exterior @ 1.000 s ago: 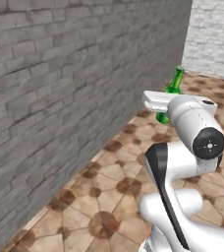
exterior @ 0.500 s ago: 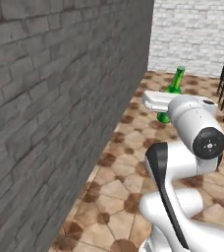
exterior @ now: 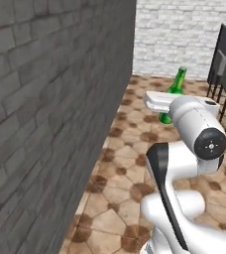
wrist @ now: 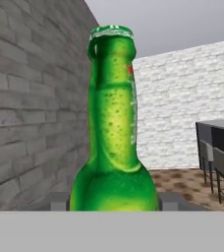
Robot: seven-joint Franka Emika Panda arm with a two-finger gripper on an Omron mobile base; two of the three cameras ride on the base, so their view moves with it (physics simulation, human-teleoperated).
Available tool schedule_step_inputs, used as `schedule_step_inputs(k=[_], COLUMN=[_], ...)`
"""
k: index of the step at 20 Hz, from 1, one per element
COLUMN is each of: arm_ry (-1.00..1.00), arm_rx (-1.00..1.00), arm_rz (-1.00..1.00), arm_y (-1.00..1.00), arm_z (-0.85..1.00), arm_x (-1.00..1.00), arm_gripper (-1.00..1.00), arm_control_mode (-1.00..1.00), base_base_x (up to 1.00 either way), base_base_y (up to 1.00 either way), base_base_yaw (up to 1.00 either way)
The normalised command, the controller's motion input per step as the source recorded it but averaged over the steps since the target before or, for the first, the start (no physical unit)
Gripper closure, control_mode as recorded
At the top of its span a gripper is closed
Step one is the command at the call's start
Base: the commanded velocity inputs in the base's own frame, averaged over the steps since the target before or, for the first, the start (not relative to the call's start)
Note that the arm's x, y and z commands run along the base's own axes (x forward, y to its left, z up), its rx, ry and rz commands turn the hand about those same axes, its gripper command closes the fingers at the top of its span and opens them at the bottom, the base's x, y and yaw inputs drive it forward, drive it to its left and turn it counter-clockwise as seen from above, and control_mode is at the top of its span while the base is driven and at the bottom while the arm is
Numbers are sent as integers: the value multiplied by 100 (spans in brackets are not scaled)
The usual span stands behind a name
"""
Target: Open the cabinet directly in front. Then move the beer and the cup to the dining counter with the candle on it.
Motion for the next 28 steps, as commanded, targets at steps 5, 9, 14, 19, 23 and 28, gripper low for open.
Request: schedule_step_inputs(k=[5,9,14,19,23,28], arm_ry=[0,0,0,0,0,0], arm_rx=[0,0,0,0,0,0], arm_rz=[0,0,0,0,0,0], arm_y=[0,0,0,0,0,0], arm_z=[0,0,0,0,0,0], arm_x=[0,0,0,0,0,0], arm_gripper=[100,100,100,100,100,100], arm_control_mode=[100,100,100,100,100,100], base_base_x=[100,100,100,100,100,100], base_base_y=[-6,0,0,0,0,8], base_base_yaw=[-15,-18,-24,-24,-25,-24])
